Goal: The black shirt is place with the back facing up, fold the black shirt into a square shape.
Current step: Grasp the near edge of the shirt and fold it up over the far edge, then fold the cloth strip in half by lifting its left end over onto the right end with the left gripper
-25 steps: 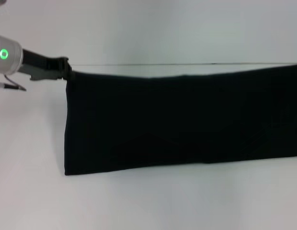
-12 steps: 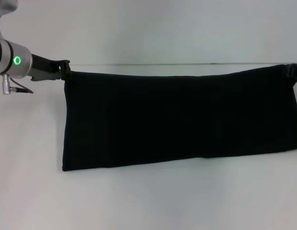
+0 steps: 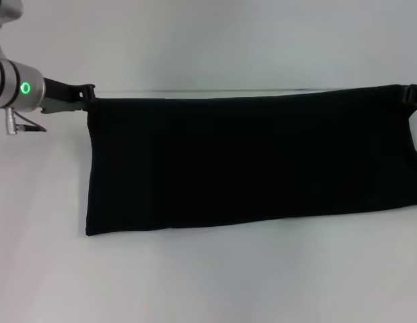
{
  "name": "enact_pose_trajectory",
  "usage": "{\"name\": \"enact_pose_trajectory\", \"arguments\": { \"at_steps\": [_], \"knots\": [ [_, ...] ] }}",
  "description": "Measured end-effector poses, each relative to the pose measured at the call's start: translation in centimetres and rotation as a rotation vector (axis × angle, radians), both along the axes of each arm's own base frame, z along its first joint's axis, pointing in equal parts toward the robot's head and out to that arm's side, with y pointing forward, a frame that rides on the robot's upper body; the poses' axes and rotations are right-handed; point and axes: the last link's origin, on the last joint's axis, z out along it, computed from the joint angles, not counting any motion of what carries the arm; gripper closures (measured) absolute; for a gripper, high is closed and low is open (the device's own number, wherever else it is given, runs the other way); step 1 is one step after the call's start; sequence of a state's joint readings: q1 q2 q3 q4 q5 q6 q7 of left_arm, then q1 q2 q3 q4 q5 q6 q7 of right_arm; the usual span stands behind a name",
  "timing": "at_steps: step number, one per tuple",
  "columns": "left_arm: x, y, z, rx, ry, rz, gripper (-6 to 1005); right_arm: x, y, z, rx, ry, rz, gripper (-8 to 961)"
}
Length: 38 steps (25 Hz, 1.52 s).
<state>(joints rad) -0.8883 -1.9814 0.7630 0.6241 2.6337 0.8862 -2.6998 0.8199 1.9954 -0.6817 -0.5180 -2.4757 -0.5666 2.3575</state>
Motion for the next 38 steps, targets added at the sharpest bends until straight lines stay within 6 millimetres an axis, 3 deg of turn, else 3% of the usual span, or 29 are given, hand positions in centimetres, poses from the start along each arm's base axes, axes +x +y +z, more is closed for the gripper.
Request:
{"name": "enact_pose_trajectory", "arguments": {
  "at_steps": [17, 22, 33, 36, 38],
  "knots": [
    [0.0, -0.2, -3.1, 0.000, 0.048, -0.025, 949, -0.4, 0.5, -0.9, 0.004, -0.064, 0.014, 836],
    [0.9, 0.1, -3.0, -0.007, 0.036, -0.039, 918, -0.4, 1.1, 0.9, 0.016, -0.056, 0.005, 825],
    [2.9, -1.4, -1.6, -0.096, -0.118, -0.036, 630, -1.0, 0.1, 4.0, -0.070, 0.037, 0.027, 396],
    [2.6, -2.7, -1.0, -0.140, -0.245, -0.027, 562, -1.2, -1.0, 4.2, -0.094, 0.097, 0.052, 203],
    [2.0, -4.0, -0.4, -0.166, -0.359, -0.033, 512, -1.1, -2.2, 4.1, -0.112, 0.155, 0.087, 204]
  ]
}}
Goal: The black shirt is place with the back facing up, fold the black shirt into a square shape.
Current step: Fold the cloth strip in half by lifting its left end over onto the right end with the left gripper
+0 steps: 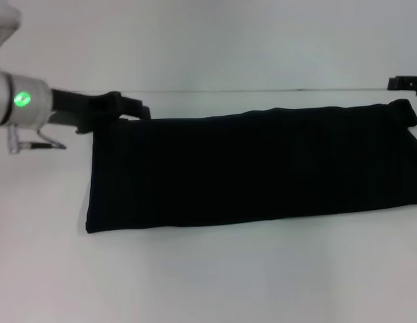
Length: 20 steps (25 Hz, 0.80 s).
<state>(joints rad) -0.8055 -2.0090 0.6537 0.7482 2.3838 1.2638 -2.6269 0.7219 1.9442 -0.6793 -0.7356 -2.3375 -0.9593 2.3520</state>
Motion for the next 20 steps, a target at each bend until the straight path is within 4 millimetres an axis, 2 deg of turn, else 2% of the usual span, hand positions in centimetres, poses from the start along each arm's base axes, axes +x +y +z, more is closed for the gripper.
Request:
{"name": "enact_pose_trajectory", "arguments": {
  "at_steps": [1, 2, 9, 16, 20],
  "knots": [
    [0.0, 0.0, 0.0, 0.000, 0.000, 0.000, 485, 0.2, -0.5, -0.1, -0.004, 0.023, 0.012, 204],
    [-1.1, -2.0, 1.0, 0.000, -0.176, -0.001, 458, 0.6, -1.2, 0.0, -0.001, 0.060, 0.037, 204],
    [-4.7, -6.3, 2.3, 0.044, -0.443, 0.055, 458, 3.3, -7.1, -0.3, 0.097, 0.345, 0.213, 207],
    [-7.4, -9.3, 0.5, 0.054, -0.577, 0.187, 458, 4.6, -11.8, -1.4, 0.316, 0.558, 0.337, 208],
    [-8.8, -11.1, -0.9, 0.053, -0.653, 0.302, 459, 4.6, -12.8, -1.4, 0.360, 0.583, 0.373, 208]
  ]
}}
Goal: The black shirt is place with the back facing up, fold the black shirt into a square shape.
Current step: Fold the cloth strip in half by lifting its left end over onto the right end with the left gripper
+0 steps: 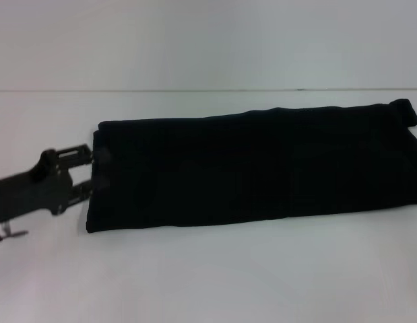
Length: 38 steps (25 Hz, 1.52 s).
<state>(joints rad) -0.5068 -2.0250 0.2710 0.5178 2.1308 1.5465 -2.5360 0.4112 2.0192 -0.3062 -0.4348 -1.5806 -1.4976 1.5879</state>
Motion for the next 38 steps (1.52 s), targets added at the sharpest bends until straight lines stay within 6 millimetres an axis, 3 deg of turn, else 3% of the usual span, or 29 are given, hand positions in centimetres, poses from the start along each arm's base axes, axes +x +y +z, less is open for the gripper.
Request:
{"name": "enact_pose_trajectory", "arguments": {
  "at_steps": [8, 14, 38],
  "knots": [
    [-2.9, -2.7, -0.3, -0.043, -0.014, 0.156, 459, 0.1, -0.2, 0.1, -0.021, 0.012, 0.004, 208],
    [-4.0, -3.6, -1.2, -0.074, -0.017, 0.252, 459, 0.3, 0.1, 0.0, -0.014, 0.001, -0.019, 207],
    [-4.5, -3.0, -3.8, -0.104, 0.006, 0.363, 460, 0.3, 0.5, 0.4, 0.002, -0.004, -0.025, 208]
  ]
}}
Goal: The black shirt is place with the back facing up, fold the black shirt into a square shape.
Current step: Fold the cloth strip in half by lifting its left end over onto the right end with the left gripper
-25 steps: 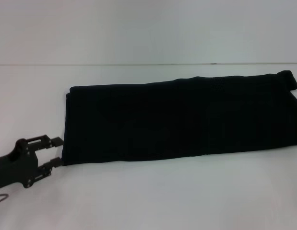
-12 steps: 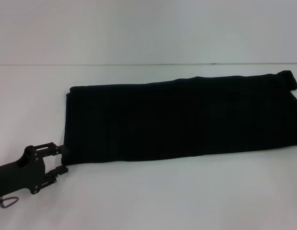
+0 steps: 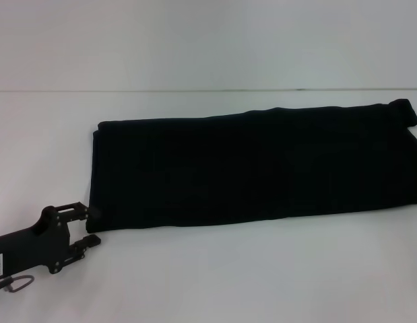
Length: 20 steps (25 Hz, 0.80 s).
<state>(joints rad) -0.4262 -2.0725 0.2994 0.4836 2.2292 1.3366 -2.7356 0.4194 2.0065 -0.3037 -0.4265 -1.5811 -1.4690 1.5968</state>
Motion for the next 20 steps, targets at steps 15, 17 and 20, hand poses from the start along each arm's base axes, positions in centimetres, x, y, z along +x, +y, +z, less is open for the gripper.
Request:
{"name": "enact_pose_trajectory", "arguments": {
  "at_steps": [15, 17, 20],
  "knots": [
    [1.3, 2.3, -1.3, 0.005, 0.026, -0.001, 460, 0.3, 0.2, 0.0, 0.002, -0.008, -0.022, 208],
    [1.7, 2.7, -1.5, 0.004, 0.027, -0.008, 465, 0.3, 0.2, 0.0, 0.003, -0.007, -0.023, 207],
    [2.4, 3.5, -1.8, 0.003, 0.029, -0.028, 473, 0.3, 0.1, 0.0, 0.005, -0.006, -0.024, 207]
  ]
}}
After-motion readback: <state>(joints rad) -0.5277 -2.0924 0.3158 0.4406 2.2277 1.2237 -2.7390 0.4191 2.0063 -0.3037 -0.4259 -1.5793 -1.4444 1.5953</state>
